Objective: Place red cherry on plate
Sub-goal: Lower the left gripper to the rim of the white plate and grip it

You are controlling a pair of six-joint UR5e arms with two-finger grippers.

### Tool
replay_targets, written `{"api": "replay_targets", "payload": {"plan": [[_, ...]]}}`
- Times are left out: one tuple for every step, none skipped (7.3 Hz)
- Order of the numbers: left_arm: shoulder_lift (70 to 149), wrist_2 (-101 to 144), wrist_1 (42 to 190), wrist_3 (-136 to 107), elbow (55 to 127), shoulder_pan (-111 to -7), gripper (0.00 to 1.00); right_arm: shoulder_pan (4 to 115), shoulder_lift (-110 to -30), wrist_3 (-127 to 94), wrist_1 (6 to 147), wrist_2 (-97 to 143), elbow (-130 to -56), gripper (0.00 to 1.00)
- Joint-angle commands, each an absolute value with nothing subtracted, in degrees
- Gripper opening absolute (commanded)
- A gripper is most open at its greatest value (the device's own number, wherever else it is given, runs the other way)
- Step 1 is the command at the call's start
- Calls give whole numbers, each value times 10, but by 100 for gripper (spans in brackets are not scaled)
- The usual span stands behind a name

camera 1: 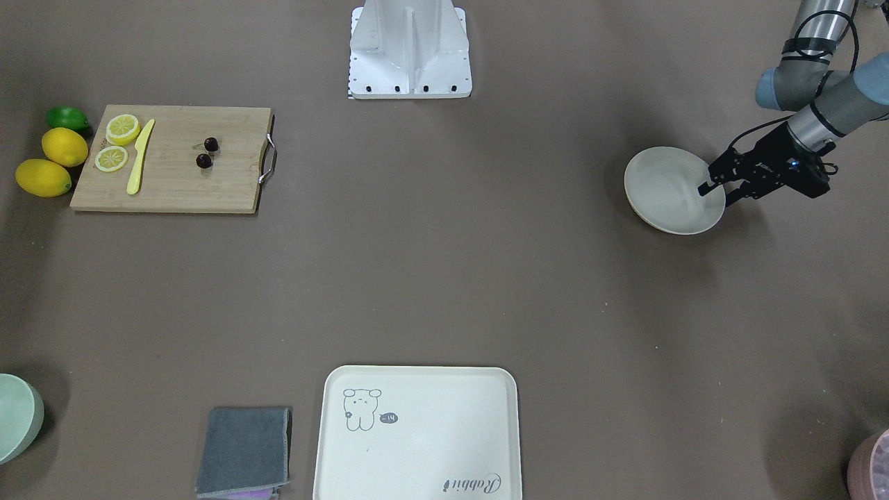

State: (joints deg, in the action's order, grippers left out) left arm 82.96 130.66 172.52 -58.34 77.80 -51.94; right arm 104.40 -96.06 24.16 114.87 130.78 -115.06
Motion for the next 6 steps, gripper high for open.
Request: {"api": "replay_targets", "payload": {"plan": [[829,1306,1727,-577,778,-519,0,1044,-960,242,1149,1308,-1150,100],[825,1306,1740,-556,772,-519,0,1043,-959,241,1149,1308,-1150,100],[825,1306,1753,-550,759,-519,0,1044,-959,241,1149,1308,-1150,100],[827,1306,1757,-551,757,-519,0,1043,-959,241,1149,1308,-1150,100],[828,1315,1752,-552,758,-519,0,1044,-959,241,1149,1309,-1151,100],[830,1340,1747,-556,764,-523,0,1043,-959,241,1149,1309,-1150,100]]}}
